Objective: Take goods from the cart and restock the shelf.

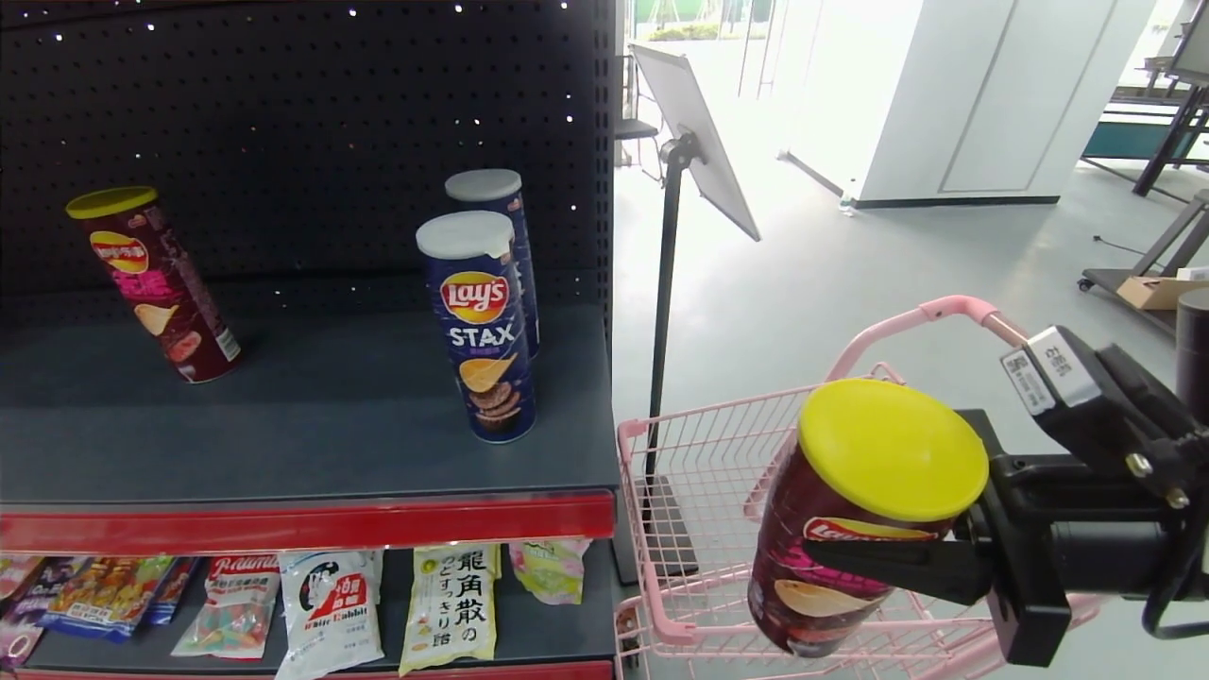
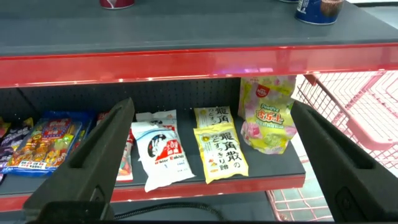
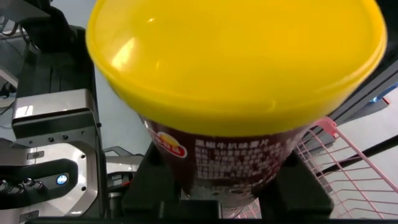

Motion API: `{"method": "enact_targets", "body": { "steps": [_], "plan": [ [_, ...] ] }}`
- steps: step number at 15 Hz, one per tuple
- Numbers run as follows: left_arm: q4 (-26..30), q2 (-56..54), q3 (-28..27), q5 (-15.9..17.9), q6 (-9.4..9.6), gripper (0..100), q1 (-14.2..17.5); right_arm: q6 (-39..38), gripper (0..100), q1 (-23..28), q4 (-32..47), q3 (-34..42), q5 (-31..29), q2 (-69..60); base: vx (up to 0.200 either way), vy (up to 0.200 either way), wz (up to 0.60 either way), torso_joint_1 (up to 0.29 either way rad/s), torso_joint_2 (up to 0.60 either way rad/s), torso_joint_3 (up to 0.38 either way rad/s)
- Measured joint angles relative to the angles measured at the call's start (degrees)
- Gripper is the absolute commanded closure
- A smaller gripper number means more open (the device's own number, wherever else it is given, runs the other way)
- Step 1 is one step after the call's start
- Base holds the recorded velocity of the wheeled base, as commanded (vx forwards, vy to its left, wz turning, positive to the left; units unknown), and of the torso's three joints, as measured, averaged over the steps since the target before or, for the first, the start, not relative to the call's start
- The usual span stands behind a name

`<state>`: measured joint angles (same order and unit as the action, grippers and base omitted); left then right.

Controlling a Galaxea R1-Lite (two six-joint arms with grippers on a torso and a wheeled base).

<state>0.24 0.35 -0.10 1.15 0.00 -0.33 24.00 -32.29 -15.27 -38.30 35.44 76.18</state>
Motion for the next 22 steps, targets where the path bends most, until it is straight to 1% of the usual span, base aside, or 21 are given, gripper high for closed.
{"method": "enact_targets", "body": {
  "steps": [2, 7, 10, 12, 14, 17, 22],
  "plan": [
    [0.0, 0.0, 0.0, 0.0, 0.0, 0, 0.0, 0.1, 100, 1.2, -0.2, 0.8, 0.1, -0.3, 0.0, 0.0, 0.0, 0.0, 0.0, 0.0],
    [0.0, 0.0, 0.0, 0.0, 0.0, 0, 0.0, 0.4, 100, 1.3, -0.1, -0.5, -0.8, -3.4, 0.0, 0.0, 0.0, 0.0, 0.0, 0.0],
    [0.0, 0.0, 0.0, 0.0, 0.0, 0, 0.0, 0.4, 100, 1.1, 0.3, 1.9, -1.1, -6.9, 0.0, 0.0, 0.0, 0.0, 0.0, 0.0],
    [0.0, 0.0, 0.0, 0.0, 0.0, 0, 0.0, 0.4, 100, -1.1, 0.4, 2.8, -2.1, -7.9, 0.0, 0.0, 0.0, 0.0, 0.0, 0.0],
    [0.0, 0.0, 0.0, 0.0, -0.18, 0, 0.0, 0.2, 100, -3.6, 0.3, 3.3, -6.4, -8.2, 0.0, 0.0, 0.0, 0.0, 0.0, 0.0],
    [0.0, 0.0, 0.0, 0.1, -0.32, 0, 0.0, -0.1, 100, -5.2, 0.2, 3.3, -8.4, -8.2, 0.0, 0.2, 0.0, 0.002, 0.0, 0.004],
    [0.0, 0.0, 0.0, 0.1, -0.33, 0, 0.0, -0.2, 100, -5.5, 0.0, 3.4, -8.6, -7.8, 0.0, 0.2, 0.0, 0.001, 0.0, 0.001]
  ]
}}
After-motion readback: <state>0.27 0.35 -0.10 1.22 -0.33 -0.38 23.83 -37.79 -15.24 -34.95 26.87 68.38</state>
